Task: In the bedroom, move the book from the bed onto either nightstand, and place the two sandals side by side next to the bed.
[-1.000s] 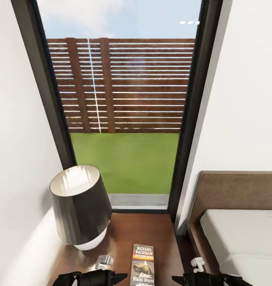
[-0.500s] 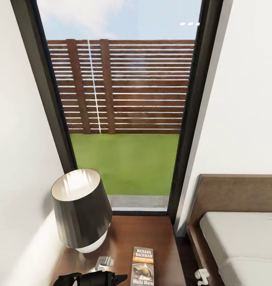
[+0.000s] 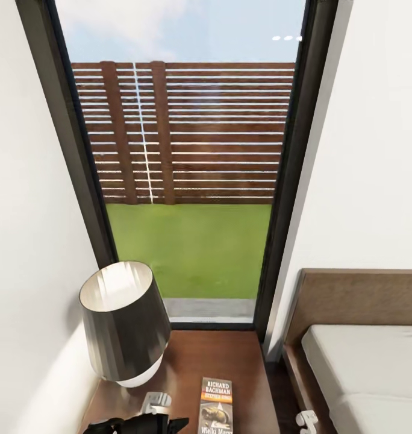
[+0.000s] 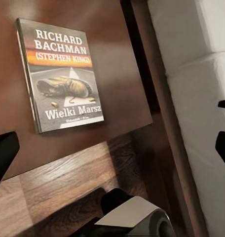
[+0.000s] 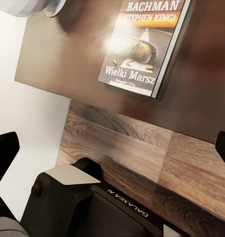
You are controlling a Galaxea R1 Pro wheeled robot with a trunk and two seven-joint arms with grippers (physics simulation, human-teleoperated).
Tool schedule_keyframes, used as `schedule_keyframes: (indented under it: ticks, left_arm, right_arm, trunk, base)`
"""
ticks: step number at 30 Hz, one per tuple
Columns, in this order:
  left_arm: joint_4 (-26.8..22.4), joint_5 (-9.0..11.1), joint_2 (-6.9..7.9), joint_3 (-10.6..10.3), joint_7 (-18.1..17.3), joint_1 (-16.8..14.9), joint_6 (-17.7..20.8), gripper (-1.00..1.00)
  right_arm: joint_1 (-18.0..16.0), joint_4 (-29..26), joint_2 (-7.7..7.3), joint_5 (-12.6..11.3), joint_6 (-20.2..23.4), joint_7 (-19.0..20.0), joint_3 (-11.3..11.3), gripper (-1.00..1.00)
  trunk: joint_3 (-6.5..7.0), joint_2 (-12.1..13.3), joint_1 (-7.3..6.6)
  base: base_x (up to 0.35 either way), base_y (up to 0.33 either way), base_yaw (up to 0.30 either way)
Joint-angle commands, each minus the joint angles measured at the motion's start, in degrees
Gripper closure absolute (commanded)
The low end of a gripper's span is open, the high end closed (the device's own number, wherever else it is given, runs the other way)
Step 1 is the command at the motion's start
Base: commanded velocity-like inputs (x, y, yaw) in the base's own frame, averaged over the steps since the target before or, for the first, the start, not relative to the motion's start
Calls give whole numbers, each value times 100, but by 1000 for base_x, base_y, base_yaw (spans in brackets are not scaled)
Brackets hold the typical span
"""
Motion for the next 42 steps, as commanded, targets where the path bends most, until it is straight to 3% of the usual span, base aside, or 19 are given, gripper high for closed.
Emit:
schedule_keyframes:
  ticks: [1,9,15,19,38,42]
  left_arm:
    - [61,54,-12,-9,34,-2,16,-100]
    - [843,43,-44,-17,380,3,-442,-100]
    - [2304,48,-37,-13,409,6,-1855,-100]
    - [2843,48,-36,-11,439,6,-2301,-100]
    - [3177,57,-2,-16,600,130,-2422,-100]
    - [3231,57,-1,-10,705,137,-2422,-100]
  right_arm:
    - [15,21,1,-54,-33,26,49,-100]
    - [339,28,1,-47,-40,38,49,-100]
    - [1002,24,1,-45,-42,39,53,-100]
    - [1230,24,1,-45,-39,35,51,-100]
    - [1348,21,1,-54,-38,31,49,-100]
    - [1348,21,1,-54,-38,30,49,-100]
  trunk:
    - [13,38,-23]
    - [156,359,-199]
    - [264,600,-330]
    - [336,760,-418]
    - [677,1522,-835]
    - [677,1522,-835]
  base:
    - [0,0,0]
    - [0,0,0]
    - [0,0,0]
    - [0,0,0]
    - [0,0,0]
    - [0,0,0]
